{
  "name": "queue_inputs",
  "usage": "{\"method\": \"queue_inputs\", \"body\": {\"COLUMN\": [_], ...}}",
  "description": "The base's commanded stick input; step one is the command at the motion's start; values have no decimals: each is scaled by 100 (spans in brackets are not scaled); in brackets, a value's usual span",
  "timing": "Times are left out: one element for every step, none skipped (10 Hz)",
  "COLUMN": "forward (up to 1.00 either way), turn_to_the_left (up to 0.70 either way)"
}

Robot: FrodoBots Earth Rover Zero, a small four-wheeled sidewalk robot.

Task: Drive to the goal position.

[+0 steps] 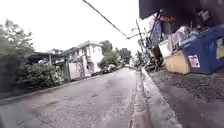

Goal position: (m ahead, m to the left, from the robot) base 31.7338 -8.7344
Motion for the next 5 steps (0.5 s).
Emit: {"method": "queue_inputs", "body": {"forward": [100,100,100,100,100], "turn_to_the_left": [27,27,4,0,0]}}
